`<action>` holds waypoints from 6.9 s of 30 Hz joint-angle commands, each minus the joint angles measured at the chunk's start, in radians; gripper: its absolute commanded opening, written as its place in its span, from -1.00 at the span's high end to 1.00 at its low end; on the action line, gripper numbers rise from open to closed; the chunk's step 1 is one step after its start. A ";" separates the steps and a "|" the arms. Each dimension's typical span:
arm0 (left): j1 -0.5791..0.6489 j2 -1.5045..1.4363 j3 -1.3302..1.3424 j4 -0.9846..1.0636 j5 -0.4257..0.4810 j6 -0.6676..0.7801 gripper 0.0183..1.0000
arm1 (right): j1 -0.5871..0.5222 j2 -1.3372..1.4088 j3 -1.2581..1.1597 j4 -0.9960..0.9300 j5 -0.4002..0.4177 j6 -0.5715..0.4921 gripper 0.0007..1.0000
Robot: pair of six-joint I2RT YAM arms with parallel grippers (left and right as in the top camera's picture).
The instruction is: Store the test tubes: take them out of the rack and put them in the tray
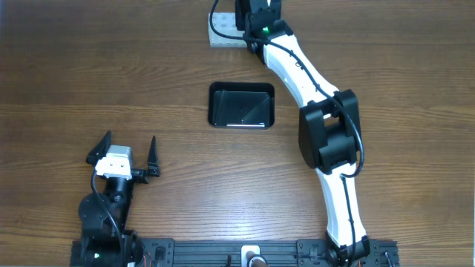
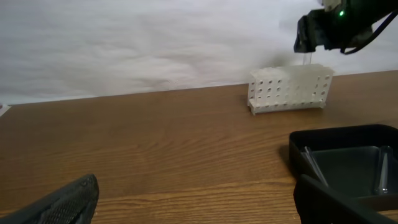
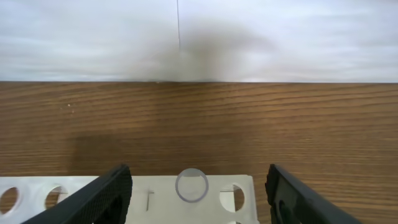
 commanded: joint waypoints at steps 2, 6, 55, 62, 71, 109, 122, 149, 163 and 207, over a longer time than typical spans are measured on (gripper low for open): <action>0.005 -0.008 -0.005 -0.002 0.014 0.011 -1.00 | 0.005 0.045 0.017 0.040 -0.005 -0.008 -0.37; 0.005 -0.008 -0.005 -0.002 0.014 0.011 -1.00 | 0.005 0.053 0.017 0.063 -0.005 -0.008 -0.37; 0.005 -0.008 -0.005 -0.002 0.014 0.011 -1.00 | 0.005 0.083 0.017 0.103 0.003 -0.027 0.46; 0.005 -0.008 -0.005 -0.002 0.014 0.011 -1.00 | 0.005 0.083 0.017 0.103 0.002 -0.027 0.60; 0.005 -0.008 -0.005 -0.002 0.014 0.011 -1.00 | 0.005 0.083 0.017 0.103 0.003 -0.027 0.72; 0.005 -0.008 -0.005 -0.002 0.014 0.011 -1.00 | 0.118 -0.401 0.016 -0.443 -0.072 0.086 0.94; 0.005 -0.008 -0.005 -0.002 0.014 0.011 -1.00 | 0.108 -0.188 0.016 -0.594 -0.395 0.310 0.98; 0.005 -0.008 -0.005 -0.002 0.014 0.011 -1.00 | 0.095 -0.034 0.013 -0.772 -0.447 0.326 0.98; 0.005 -0.008 -0.005 -0.002 0.014 0.011 -1.00 | 0.097 -0.008 0.011 -0.780 -0.431 0.326 0.96; 0.005 -0.008 -0.005 -0.002 0.014 0.011 -1.00 | 0.090 -0.618 -0.077 -0.838 -0.143 -0.061 -0.50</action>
